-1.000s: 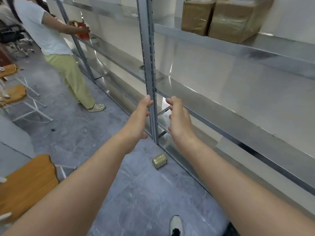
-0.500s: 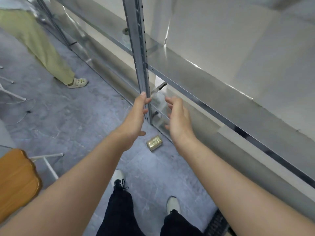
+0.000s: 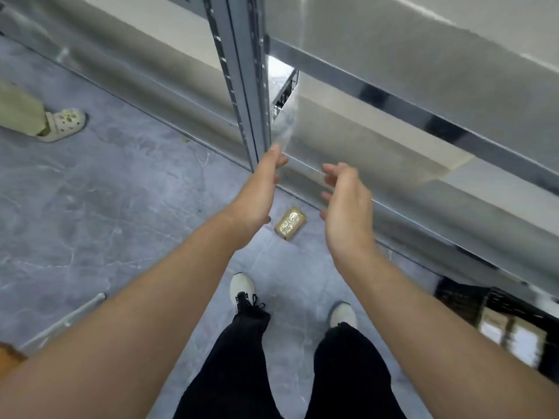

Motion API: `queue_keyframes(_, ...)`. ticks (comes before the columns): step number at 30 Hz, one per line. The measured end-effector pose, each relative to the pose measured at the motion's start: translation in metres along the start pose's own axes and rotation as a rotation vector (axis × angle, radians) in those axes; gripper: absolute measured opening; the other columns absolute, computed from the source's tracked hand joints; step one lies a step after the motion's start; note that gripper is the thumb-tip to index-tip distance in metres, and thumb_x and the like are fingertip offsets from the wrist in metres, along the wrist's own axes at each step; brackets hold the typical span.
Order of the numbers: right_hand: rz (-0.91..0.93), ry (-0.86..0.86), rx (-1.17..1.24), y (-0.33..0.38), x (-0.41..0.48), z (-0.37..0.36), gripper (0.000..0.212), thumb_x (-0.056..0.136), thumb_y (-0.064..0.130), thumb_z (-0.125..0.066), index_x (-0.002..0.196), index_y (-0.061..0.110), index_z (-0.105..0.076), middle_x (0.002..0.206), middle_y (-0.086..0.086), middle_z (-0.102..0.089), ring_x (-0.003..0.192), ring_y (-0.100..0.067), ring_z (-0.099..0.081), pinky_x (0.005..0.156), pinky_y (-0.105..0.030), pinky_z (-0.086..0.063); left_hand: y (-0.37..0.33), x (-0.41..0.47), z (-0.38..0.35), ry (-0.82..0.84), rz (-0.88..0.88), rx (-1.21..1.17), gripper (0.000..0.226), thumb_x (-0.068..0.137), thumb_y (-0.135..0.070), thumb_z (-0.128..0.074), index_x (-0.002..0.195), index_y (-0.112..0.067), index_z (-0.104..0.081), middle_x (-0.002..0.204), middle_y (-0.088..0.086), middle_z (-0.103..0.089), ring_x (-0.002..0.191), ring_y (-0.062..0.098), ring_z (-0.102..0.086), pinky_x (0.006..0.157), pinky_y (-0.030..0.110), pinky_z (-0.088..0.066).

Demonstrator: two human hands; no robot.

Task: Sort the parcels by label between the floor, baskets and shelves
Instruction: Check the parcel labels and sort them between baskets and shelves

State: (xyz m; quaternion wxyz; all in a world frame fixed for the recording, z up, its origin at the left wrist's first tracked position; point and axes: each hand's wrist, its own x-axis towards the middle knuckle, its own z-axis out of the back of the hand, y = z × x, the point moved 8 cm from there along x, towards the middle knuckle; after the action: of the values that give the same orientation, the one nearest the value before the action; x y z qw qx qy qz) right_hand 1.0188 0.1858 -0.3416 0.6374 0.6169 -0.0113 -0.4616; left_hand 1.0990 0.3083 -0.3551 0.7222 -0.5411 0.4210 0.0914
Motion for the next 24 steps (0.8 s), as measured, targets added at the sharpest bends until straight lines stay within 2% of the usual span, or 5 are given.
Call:
queue_keyframes(7,-0.170,0.028,0.045,-0.133,0.104,-0.056,0.046,0.098,0.059,-0.040,0.130,0.042,-0.069,0.133,0.011,-0.065,0.125,-0.011,-0.060,0.117,-0.051,-0.047,0.098,0.130,-0.002,0.012,0.080,0.021,0.062,0.102,-0.067,-0.019,0.148,-0.036,-0.048,0.157,-0.005,-0.040,0.139,0.016,-0.037,0.121,0.054,-0.023)
queue_keyframes(10,-0.228,0.042,0.045,-0.192,0.149,-0.067,0.036,0.113,0.045,-0.039,0.114,0.022,-0.066,0.127,0.002,-0.061,0.103,-0.013,-0.064,0.101,-0.041,-0.050,0.146,0.182,-0.012,0.006,0.107,0.034,0.059,0.103,-0.065,-0.020,0.147,-0.036,-0.048,0.155,-0.005,-0.041,0.124,0.009,-0.038,0.121,0.053,-0.023)
queue_keyframes(14,-0.312,0.041,0.031,-0.260,0.197,-0.077,0.042,0.115,0.038,-0.035,0.130,0.008,-0.060,0.116,-0.001,-0.063,0.116,-0.015,-0.055,0.078,-0.033,-0.046,0.203,0.240,-0.017,0.012,0.161,0.041,0.059,0.103,-0.063,-0.021,0.147,-0.034,-0.049,0.155,-0.004,-0.041,0.135,0.015,-0.039,0.121,0.051,-0.024)
queue_keyframes(20,-0.402,0.020,-0.019,-0.351,0.261,-0.087,0.049,0.114,0.038,-0.036,0.137,0.001,-0.059,0.121,-0.009,-0.061,0.120,-0.023,-0.054,0.111,-0.054,-0.048,0.288,0.320,-0.032,0.024,0.275,0.046,0.059,0.101,-0.065,-0.025,0.145,-0.035,-0.051,0.157,0.002,-0.042,0.145,0.021,-0.036,0.121,0.054,-0.022)
queue_keyframes(24,-0.453,0.001,-0.047,-0.408,0.305,-0.094,0.039,0.115,0.041,-0.035,0.103,0.023,-0.068,0.089,0.010,-0.059,0.096,-0.012,-0.065,0.111,-0.048,-0.051,0.331,0.375,-0.038,0.014,0.307,0.057,0.061,0.100,-0.068,-0.026,0.145,-0.035,-0.052,0.156,0.000,-0.044,0.143,0.025,-0.038,0.121,0.054,-0.024)
